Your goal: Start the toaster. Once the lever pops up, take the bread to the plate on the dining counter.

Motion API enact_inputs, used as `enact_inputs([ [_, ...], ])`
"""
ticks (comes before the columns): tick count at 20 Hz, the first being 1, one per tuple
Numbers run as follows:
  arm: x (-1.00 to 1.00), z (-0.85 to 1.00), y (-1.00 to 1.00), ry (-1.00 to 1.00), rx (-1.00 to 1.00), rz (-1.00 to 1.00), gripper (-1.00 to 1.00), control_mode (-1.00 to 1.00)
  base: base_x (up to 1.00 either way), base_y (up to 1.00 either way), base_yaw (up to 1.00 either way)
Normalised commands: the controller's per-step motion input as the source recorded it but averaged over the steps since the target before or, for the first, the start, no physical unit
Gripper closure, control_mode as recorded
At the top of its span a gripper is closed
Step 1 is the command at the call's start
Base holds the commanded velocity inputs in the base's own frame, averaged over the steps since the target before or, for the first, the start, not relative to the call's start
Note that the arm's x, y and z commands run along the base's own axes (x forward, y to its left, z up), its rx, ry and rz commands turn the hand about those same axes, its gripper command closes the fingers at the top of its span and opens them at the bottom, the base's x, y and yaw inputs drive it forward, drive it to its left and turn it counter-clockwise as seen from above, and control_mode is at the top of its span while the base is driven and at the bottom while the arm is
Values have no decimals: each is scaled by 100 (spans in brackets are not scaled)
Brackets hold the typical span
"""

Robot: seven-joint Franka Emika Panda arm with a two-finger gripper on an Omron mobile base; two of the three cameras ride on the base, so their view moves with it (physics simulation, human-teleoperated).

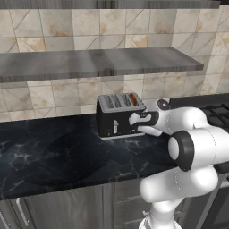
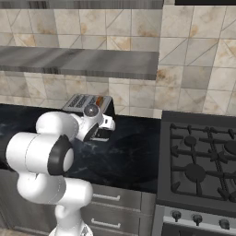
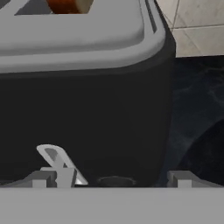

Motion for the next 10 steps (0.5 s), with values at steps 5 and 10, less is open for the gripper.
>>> enact_inputs([
  [5,0,-19,0,0,0,0,-100,-100,0,0,0],
  [10,0,-22,0,0,0,0,-100,-100,0,0,0],
])
